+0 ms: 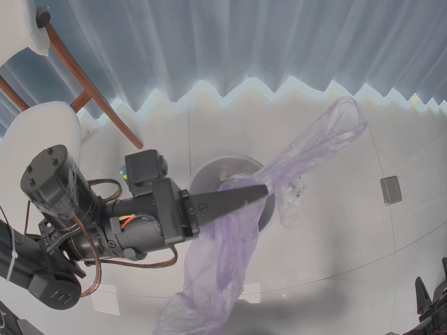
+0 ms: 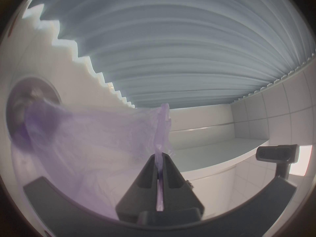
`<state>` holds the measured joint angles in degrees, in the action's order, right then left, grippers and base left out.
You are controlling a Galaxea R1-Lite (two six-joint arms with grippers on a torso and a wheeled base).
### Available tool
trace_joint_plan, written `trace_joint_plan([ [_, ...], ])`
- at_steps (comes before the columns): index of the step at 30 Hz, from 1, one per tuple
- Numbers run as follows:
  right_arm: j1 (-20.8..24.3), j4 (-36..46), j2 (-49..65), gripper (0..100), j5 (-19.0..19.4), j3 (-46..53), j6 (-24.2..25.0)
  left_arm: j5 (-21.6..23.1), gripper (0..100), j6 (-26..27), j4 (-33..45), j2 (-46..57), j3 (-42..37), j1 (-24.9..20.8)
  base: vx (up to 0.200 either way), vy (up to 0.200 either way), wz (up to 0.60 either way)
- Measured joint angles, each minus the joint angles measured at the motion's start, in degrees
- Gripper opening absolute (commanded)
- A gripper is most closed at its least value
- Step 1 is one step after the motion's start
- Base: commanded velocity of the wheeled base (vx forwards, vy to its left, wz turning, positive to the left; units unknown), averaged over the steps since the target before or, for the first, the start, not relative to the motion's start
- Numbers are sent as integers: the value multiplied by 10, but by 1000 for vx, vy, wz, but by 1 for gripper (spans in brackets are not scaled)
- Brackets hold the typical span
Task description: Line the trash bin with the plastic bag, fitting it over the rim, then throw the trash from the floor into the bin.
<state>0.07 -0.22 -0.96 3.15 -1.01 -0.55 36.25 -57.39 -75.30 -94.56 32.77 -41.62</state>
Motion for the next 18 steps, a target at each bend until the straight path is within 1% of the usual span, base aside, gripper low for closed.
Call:
trace_joint_plan([
  [4, 0, 0, 0, 100, 0, 0, 0, -2, 0, 33, 0, -6, -4, 35, 0, 0, 0],
  [11, 0, 0, 0, 100, 0, 0, 0, -1, 0, 38, 0, -12, -5, 81, 0, 0, 0],
  [13, 0, 0, 0, 100, 0, 0, 0, 2, 0, 39, -4, -12, 1, 91, 0, 200, 0],
  [18, 0, 0, 0, 100, 0, 0, 0, 17, 0, 40, -3, -12, 19, 100, 0, 200, 0],
])
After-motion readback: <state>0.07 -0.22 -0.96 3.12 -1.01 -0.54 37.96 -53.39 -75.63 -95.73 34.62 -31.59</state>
